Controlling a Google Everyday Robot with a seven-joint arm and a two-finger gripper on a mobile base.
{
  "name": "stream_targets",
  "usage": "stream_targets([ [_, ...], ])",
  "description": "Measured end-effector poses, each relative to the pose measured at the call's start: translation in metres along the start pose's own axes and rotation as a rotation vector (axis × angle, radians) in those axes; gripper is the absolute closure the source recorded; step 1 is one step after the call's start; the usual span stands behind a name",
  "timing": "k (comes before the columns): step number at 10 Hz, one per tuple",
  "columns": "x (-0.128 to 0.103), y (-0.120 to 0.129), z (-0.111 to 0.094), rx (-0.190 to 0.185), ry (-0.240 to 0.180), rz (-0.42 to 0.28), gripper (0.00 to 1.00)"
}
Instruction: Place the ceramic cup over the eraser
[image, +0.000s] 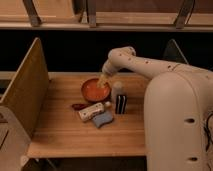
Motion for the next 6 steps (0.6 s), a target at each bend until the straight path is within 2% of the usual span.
stream_targets([
  [6, 0.0000, 0.0000, 0.0000, 0.000, 0.000, 0.000, 0.20],
])
